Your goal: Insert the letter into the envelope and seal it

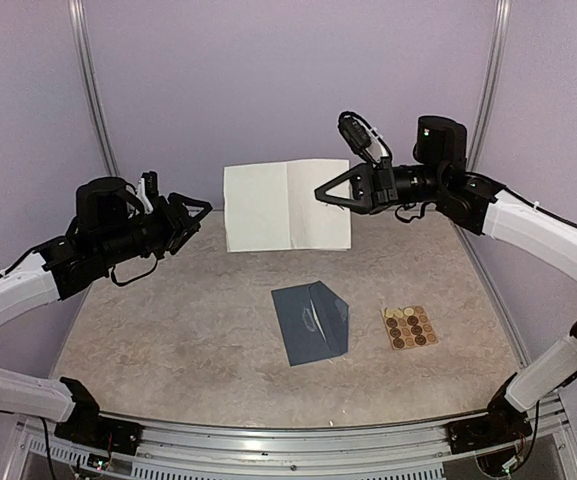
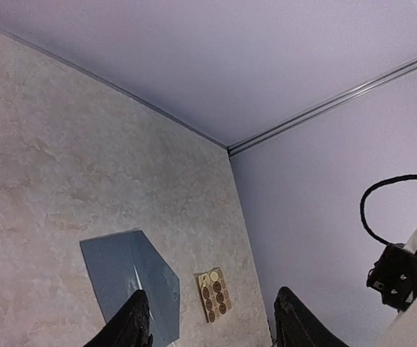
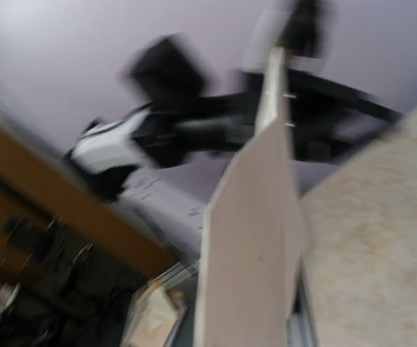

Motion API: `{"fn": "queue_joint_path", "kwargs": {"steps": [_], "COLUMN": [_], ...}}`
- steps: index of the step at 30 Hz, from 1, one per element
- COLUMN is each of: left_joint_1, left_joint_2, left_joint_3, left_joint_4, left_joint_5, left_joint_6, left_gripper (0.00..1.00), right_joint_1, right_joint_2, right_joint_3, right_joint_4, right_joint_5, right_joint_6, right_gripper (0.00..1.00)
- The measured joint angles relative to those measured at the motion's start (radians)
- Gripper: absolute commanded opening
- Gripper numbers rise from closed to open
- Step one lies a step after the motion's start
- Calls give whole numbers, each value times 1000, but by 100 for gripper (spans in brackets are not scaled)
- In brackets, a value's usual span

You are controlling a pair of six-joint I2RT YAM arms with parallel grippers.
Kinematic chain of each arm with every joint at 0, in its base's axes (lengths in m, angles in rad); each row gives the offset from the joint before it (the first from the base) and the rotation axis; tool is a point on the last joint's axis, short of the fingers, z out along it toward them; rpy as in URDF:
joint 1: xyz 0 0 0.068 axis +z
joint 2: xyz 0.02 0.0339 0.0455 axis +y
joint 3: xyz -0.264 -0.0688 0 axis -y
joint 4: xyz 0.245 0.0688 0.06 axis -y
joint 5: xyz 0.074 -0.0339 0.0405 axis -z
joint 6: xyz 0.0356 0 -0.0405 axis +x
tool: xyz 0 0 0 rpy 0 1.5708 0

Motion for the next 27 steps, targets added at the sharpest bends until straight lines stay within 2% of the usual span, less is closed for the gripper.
{"fn": "queue_joint_path", "kwargs": {"steps": [7, 16, 27], "left_joint_1": [-34, -134, -190], "left_joint_2": [142, 153, 190], "left_joint_3": [28, 39, 51], "left_joint_4": [19, 251, 438], "left_joint_5": [85, 269, 336], "left_joint_6": [34, 60, 24], "left_gripper": [57, 58, 59], "right_joint_1": [18, 18, 18], "right_joint_2": [-26, 19, 42], "right_joint_3": [1, 2, 2], "right_joint_4": [99, 82, 77], "right_joint_5": [-78, -43, -75], "right_joint_6": [35, 30, 38], "right_gripper": [0, 0, 0]}}
